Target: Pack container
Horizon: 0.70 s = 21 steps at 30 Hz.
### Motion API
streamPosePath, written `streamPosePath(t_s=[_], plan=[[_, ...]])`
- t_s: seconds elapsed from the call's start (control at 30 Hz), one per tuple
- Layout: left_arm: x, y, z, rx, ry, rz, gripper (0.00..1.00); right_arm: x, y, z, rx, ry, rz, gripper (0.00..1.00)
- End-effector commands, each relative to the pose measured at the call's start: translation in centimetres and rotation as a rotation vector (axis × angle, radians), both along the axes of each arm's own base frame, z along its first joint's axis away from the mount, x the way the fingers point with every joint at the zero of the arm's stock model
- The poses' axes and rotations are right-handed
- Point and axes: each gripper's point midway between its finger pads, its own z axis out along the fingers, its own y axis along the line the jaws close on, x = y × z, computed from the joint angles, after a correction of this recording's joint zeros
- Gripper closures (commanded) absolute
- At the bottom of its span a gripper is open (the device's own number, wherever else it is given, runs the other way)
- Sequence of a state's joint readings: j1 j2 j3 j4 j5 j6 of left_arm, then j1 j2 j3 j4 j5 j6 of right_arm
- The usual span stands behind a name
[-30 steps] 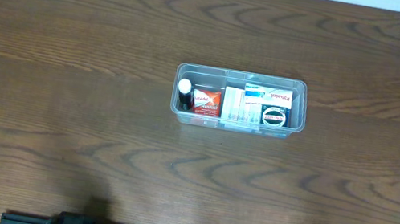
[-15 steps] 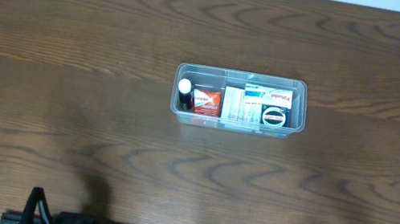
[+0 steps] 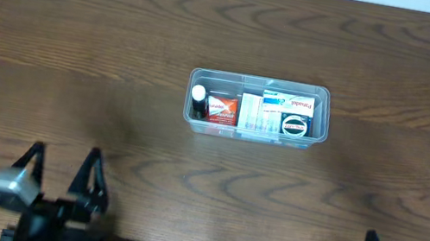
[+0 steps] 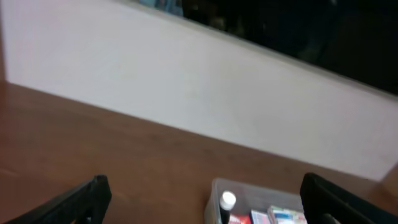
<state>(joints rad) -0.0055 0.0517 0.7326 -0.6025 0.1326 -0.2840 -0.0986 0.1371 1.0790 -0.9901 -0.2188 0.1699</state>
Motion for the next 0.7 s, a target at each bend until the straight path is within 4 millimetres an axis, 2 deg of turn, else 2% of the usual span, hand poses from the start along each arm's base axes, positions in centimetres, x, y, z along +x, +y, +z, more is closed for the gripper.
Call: streamPosePath(t_s=[0.0, 0.3, 0.47, 0.67], plan=[[1.7, -0.8, -2.0, -0.003, 0.022, -0.044, 0.02, 1.1, 0.4, -1.6, -0.012, 0.047, 0.035, 0.01], [5.1, -0.8, -7.4, 0.051, 0.075, -0.046, 0.02, 3.7, 0.2, -5.8, -0.001, 0.152, 0.036, 0.01], [6.2, -0.7, -10.9, 0.076, 0.138, -0.046, 0.02, 4.9, 0.1, -7.8, 0.004, 0.193, 0.036, 0.01], [7.1, -0.7, -13.6, 0.083, 0.165, -0.047, 0.02, 5.9, 0.0, -9.5, -0.004, 0.224, 0.038, 0.01]])
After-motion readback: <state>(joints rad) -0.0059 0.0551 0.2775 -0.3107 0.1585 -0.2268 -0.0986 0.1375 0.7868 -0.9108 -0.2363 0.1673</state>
